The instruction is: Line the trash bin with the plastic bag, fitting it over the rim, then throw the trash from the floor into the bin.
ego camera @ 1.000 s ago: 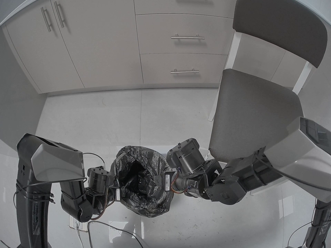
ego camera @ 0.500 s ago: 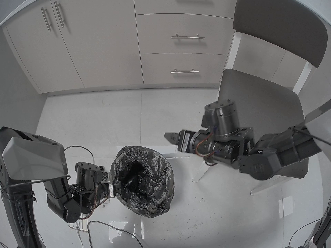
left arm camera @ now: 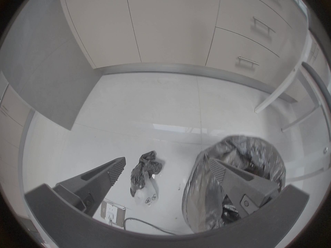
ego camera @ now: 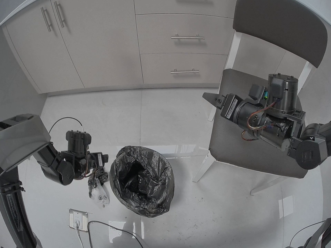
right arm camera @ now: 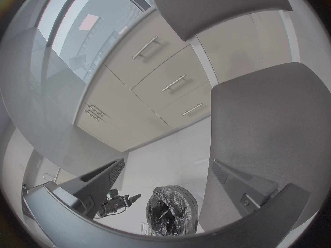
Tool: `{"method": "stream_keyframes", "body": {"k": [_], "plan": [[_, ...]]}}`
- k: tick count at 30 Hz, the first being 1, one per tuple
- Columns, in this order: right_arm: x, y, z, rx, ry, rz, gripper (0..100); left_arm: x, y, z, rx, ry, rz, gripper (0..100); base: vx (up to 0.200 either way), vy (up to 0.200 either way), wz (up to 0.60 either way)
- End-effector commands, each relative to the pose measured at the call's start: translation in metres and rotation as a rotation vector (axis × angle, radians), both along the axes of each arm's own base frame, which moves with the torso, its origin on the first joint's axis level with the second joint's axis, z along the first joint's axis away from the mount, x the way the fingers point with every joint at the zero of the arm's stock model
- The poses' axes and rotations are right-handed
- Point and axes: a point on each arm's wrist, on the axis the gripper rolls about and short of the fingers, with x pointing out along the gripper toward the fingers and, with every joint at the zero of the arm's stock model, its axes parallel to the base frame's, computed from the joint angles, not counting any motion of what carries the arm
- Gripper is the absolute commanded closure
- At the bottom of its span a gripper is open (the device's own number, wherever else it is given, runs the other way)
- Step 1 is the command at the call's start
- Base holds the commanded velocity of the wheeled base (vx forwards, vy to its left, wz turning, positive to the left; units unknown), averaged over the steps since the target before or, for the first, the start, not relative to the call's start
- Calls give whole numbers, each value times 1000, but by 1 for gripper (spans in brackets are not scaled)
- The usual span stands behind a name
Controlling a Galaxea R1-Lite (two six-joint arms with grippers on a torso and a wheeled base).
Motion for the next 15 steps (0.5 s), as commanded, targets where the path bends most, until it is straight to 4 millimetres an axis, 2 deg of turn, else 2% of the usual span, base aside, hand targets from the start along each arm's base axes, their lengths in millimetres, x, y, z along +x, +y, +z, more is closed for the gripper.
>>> {"method": "stream_keyframes", "body": {"k": [1, 7, 10, 15], "plan": [[-16, -11, 10, 47, -71, 4, 0, 37, 37, 49, -68, -79, 34, 0, 0, 0, 0], [-16, -13, 11, 52, -77, -3, 0, 56, 47, 60, -83, -97, 29, 0, 0, 0, 0], [-24, -17, 21, 86, -132, -4, 0, 69, 57, 58, -113, -106, -7, 0, 0, 0, 0], [-31, -21, 29, 121, -189, -7, 0, 79, 69, 37, -130, -35, -15, 0, 0, 0, 0]]}}
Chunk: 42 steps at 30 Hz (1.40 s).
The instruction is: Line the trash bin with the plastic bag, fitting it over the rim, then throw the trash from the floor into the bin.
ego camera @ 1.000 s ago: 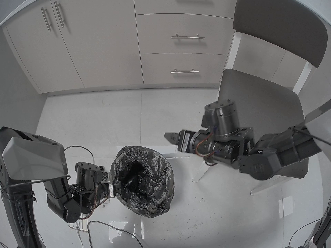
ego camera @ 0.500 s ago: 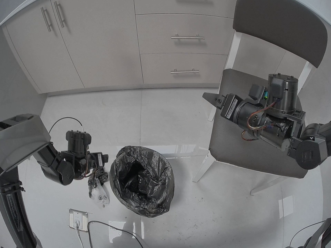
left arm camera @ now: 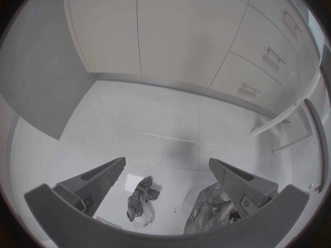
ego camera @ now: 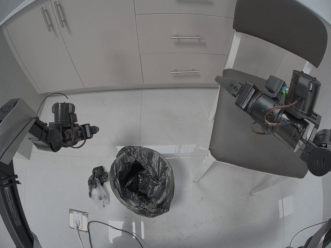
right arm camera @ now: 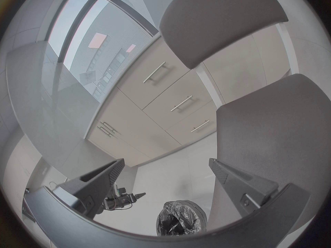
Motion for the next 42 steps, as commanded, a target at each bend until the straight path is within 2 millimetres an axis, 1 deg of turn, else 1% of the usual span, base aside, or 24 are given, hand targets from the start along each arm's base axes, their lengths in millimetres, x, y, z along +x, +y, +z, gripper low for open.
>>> {"method": "stream_keyframes", "body": {"k": [1, 4, 6, 7, 9, 10, 11, 12, 17, 19, 20, 21, 22, 24, 28, 31, 32, 35, 36, 37, 39, 40, 41, 42], "plan": [[-12, -7, 11, 29, -47, -1, 0, 13, 16, -25, -10, 69, 12, 0, 0, 0, 0], [-16, -9, 16, 38, -61, 0, 0, 21, 25, -45, -21, 112, 12, 0, 0, 0, 0], [-16, -9, 17, 39, -62, 0, 0, 22, 26, -45, -21, 112, 14, 0, 0, 0, 0], [-18, -11, 19, 42, -69, -1, 0, 33, 37, -62, 6, 125, 16, 0, 0, 0, 0], [-18, -11, 18, 40, -67, -3, 0, 40, 44, -73, 35, 129, 8, 0, 0, 0, 0], [-18, -12, 17, 39, -65, -4, 0, 45, 45, -77, 43, 126, 5, 0, 0, 0, 0], [-18, -12, 17, 39, -65, -4, 0, 45, 45, -77, 43, 126, 5, 0, 0, 0, 0], [-18, -11, 17, 39, -64, -4, 0, 52, 45, -82, 47, 131, 2, 0, 0, 0, 0], [-17, -10, 12, 30, -51, -3, 0, 73, 42, -92, 46, 149, -8, 0, 0, 0, 0], [-17, -10, 12, 30, -51, -3, 0, 76, 42, -93, 46, 146, -8, 0, 0, 0, 0], [-16, -10, 12, 29, -50, -3, 0, 83, 41, -95, 48, 146, -12, 0, 0, 0, 0], [-16, -10, 12, 29, -50, -3, 0, 85, 40, -96, 49, 150, -14, 0, 0, 0, 0], [-15, -11, 12, 28, -49, -4, 0, 91, 38, -94, 55, 152, -23, 0, 0, 0, 0], [-15, -11, 11, 27, -48, -4, 0, 94, 36, -94, 59, 156, -30, 0, 0, 0, 0], [-15, -12, 11, 27, -48, -7, 0, 109, 26, -93, 82, 165, -58, 0, 0, 0, 0], [-15, -12, 11, 26, -46, -6, 0, 113, 22, -93, 83, 163, -64, 0, 0, 0, 0], [-14, -12, 10, 25, -44, -7, 0, 114, 21, -97, 84, 181, -68, 0, 0, 0, 0], [-10, -9, 6, 19, -33, -7, 0, 108, 19, -124, 78, 287, -74, 0, 0, 0, 0], [-10, -9, 6, 19, -32, -7, 0, 108, 19, -127, 78, 299, -73, 0, 0, 0, 0], [-10, -9, 6, 17, -32, -7, 0, 106, 19, -136, 76, 329, -74, 0, 0, 0, 0], [-10, -9, 6, 17, -32, -7, 0, 105, 19, -139, 76, 339, -75, 0, 0, 0, 0], [-10, -10, 6, 17, -32, -9, 0, 103, 19, -147, 82, 369, -67, 0, 0, 0, 0], [-10, -10, 6, 17, -32, -9, 0, 103, 19, -147, 82, 369, -67, 0, 0, 0, 0], [-10, -9, 5, 18, -30, -9, 0, 101, 19, -156, 82, 391, -67, 0, 0, 0, 0]]}}
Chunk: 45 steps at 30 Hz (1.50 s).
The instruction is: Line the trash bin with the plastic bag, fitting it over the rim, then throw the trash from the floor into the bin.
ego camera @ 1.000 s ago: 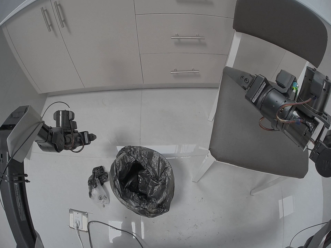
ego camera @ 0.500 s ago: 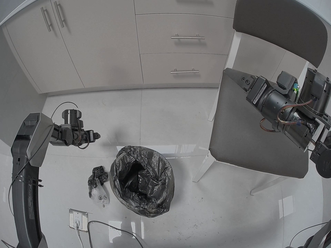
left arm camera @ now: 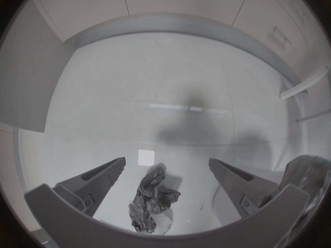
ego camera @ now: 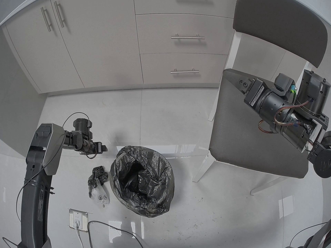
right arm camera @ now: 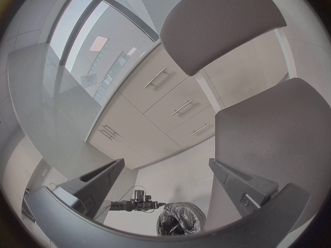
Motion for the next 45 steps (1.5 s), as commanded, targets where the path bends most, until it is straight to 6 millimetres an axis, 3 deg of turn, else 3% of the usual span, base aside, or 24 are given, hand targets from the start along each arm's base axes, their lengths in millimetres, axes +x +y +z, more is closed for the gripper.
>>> {"method": "stream_keyframes", "body": {"k": [1, 8, 12, 23, 26, 33, 34, 45], "plan": [[2, 1, -3, -3, 8, -1, 0, -5, -1, -34, 3, 81, 4, 0, 0, 0, 0], [3, 2, -4, -6, 12, -1, 0, -15, 0, -62, 27, 192, 22, 0, 0, 0, 0], [3, 2, -4, -7, 13, 1, 0, -31, 0, -101, 44, 341, 31, 0, 0, 0, 0], [7, 2, -8, -1, 4, -4, 0, -55, 1, -155, 68, 509, 41, 0, 0, 0, 0], [8, 3, -8, 5, -7, -2, 0, -66, 0, -167, 68, 590, 40, 0, 0, 0, 0], [10, 3, -9, 3, -3, -4, 0, -73, -1, -168, 75, 662, 42, 0, 0, 0, 0], [10, 3, -9, 3, -3, -4, 0, -73, 0, -168, 79, 663, 43, 100, 0, 0, 0], [10, 3, -8, 5, -5, -7, 0, -77, 0, -168, 90, 699, 48, 100, 0, 0, 0]]}}
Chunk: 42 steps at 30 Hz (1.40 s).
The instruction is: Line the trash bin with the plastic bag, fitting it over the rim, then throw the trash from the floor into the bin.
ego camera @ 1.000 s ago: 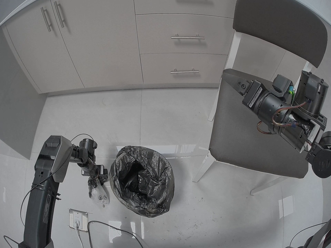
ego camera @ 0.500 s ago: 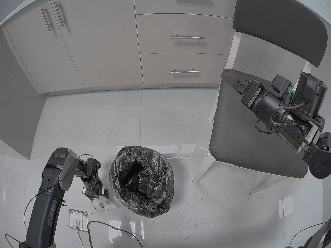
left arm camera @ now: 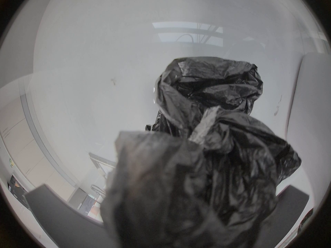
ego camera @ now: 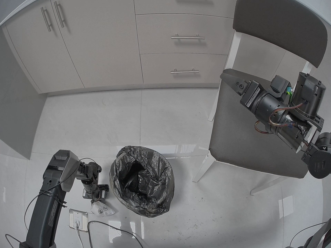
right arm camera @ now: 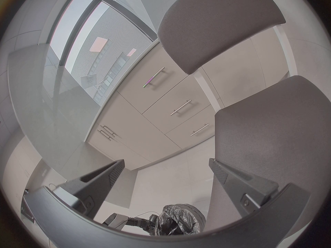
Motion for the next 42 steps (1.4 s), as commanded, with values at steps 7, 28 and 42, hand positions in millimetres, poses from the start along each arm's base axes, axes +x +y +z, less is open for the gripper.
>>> {"method": "stream_keyframes", "body": {"k": [7, 28, 42], "plan": [[0, 0, 1, 1, -2, 2, 0, -23, 2, 10, -12, 245, 7, 100, 0, 0, 0], [-5, -2, 8, 15, -22, -4, 0, -10, 40, 226, -176, 25, 68, 100, 0, 0, 0], [-14, -7, 19, 35, -54, 2, 0, -73, -28, 406, -401, -206, -124, 100, 0, 0, 0]]}}
